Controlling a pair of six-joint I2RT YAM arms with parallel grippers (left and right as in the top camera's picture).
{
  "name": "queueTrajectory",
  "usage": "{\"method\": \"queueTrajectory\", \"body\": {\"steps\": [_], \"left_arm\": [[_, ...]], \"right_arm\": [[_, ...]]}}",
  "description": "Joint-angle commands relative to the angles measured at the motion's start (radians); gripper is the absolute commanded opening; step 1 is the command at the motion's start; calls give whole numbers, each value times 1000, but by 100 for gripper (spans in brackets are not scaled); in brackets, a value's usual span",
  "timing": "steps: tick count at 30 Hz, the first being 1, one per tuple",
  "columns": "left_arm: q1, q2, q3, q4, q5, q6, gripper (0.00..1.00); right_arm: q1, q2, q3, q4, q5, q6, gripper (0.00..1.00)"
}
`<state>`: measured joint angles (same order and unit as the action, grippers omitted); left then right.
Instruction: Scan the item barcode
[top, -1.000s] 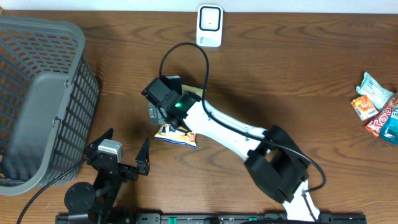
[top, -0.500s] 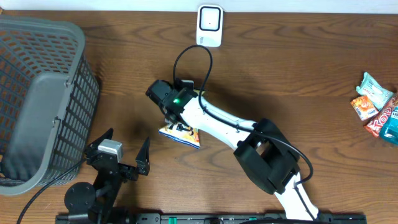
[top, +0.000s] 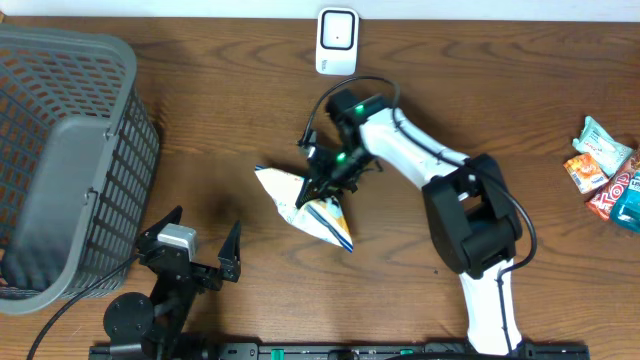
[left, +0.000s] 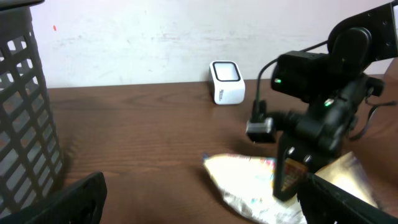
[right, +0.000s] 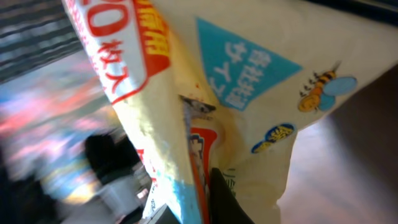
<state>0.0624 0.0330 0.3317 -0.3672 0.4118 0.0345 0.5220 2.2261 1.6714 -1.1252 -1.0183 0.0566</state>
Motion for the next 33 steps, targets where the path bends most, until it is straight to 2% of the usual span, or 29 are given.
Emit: {"method": "queueTrajectory", "body": {"steps": [1,6,10,15,20,23,25,29,33], "left_arm": [[-4,-2,6,1,-5,14,98],[-4,-2,6,1,-5,14,98],[-4,-2,6,1,-5,14,98],[-4,-2,6,1,-5,14,98],[-4,-2,6,1,-5,14,98],[-4,-2,6,1,-5,14,98],[-4,-2,6,1,-5,14,98],[-4,-2,6,1,-5,14,98],[-4,-2,6,1,-6,14,98]], "right_arm": [[-22,13,-3,-60,-382,-208,1],[-37,13,-3,-212,-532,-208,2],[-37,13,-3,-286,-543,-207,1],[-38,13,-3,-489,-542,-209,1],[-44,13,-3,-427,-478,-365,1],[-45,13,-3,-293,-255,-541,1],[-43,13,-3,-210,1,-537,2],[-39,12,-2,-56,372,-193,1],[-47,10,21,-16,680,33,2]]}}
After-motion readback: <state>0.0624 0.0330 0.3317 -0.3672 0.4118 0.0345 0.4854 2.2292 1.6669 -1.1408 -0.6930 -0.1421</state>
